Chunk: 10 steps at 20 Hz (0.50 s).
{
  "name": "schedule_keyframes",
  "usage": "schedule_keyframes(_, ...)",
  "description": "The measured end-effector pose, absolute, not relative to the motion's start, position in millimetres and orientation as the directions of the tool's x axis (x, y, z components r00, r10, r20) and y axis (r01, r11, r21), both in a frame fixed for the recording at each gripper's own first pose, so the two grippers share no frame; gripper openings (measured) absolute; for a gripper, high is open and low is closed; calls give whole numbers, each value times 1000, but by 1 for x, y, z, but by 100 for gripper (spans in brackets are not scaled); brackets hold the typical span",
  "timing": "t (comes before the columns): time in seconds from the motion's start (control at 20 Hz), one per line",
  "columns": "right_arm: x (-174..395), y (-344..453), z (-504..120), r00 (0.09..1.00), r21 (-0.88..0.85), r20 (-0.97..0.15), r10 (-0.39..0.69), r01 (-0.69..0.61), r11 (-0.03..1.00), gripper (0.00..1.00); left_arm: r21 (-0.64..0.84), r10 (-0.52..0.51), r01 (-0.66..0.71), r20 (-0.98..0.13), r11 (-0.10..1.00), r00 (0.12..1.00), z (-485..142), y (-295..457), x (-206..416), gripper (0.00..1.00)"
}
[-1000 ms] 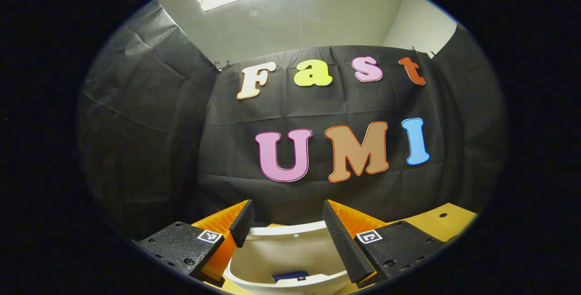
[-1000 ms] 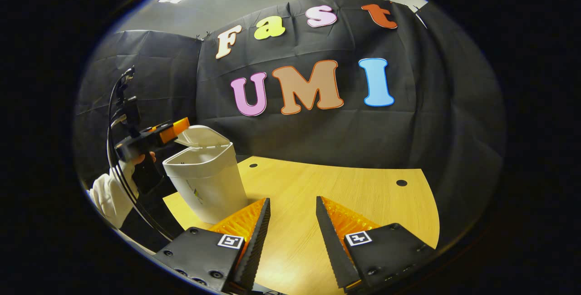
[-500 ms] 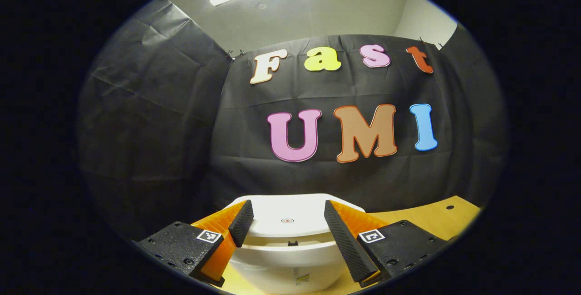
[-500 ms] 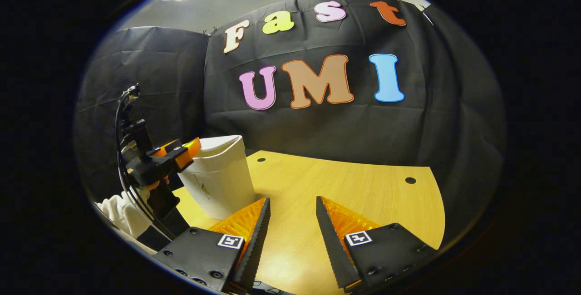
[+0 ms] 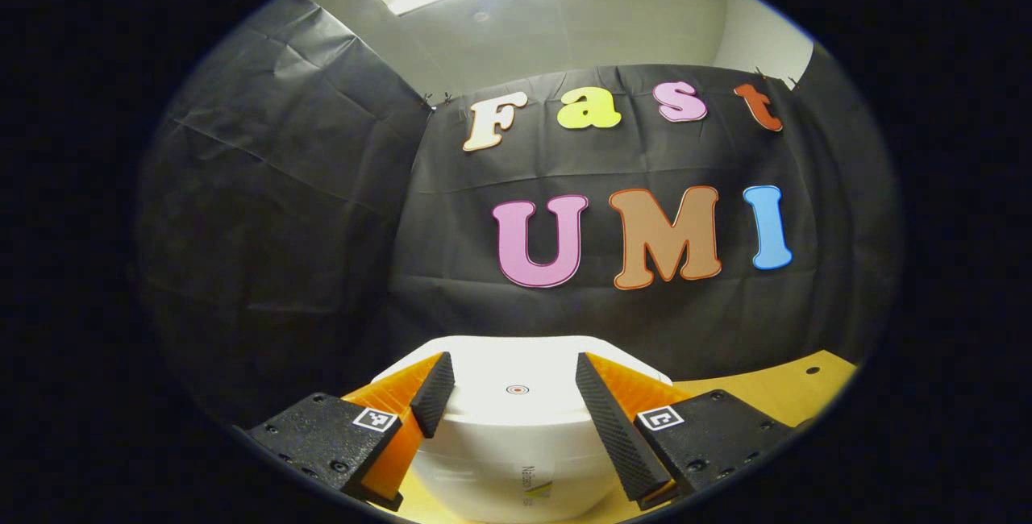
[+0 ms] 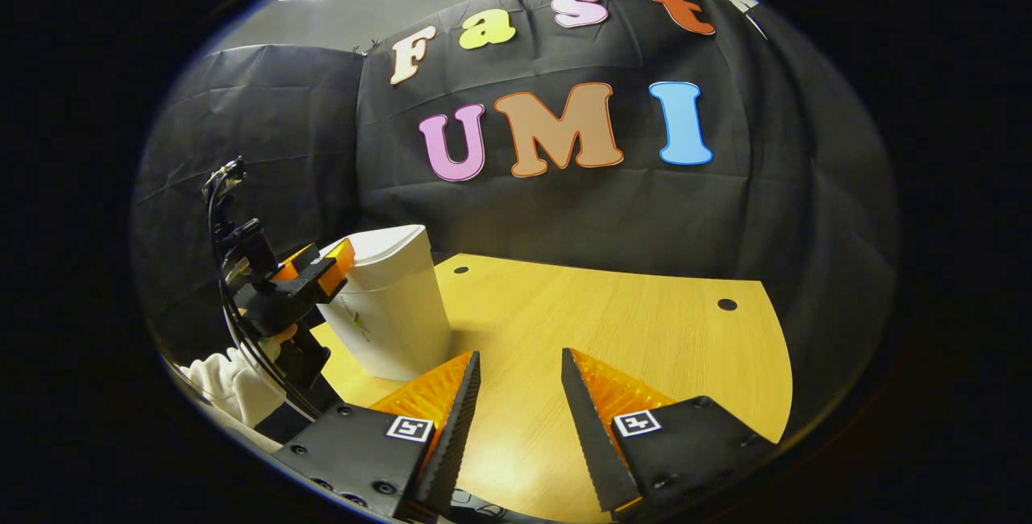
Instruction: Press the lid of the desktop garbage bin to open it, pick up the crumpled paper on the desktop and throw it into the bin, then pick up the pop can on the desktop and drop it into the bin, and finally close the garbage bin lid.
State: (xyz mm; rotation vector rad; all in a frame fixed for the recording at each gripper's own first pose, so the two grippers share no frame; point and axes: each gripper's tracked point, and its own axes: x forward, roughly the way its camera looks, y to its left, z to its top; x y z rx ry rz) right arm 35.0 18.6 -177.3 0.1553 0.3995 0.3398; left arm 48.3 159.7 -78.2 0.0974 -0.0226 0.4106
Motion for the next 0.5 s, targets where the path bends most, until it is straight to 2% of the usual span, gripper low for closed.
schedule_keyframes(0.2, 35, 23, -180, 861, 217, -359, 360, -299, 929, 66, 112, 390, -394, 59, 912, 919, -81, 159, 47, 92)
schedule_keyframes(0.25, 34, 25, -180, 860, 214, -360, 363, -302, 929, 60, 116, 381, -386, 60, 915, 923, -81, 156, 47, 92)
schedule_keyframes(0.3, 33, 27, -181, 858, 212, -360, 366, -307, 928, 66, 125, 372, -377, 60, 918, 926, -81, 155, 47, 93)
schedule_keyframes(0.45, 34, 34, -180, 854, 210, -359, 377, -320, 924, 66, 132, 354, -359, 58, 924, 933, -81, 154, 46, 94)
schedule_keyframes(0.5, 33, 35, -179, 853, 210, -358, 379, -322, 923, 60, 129, 354, -360, 68, 924, 933, -79, 154, 45, 94)
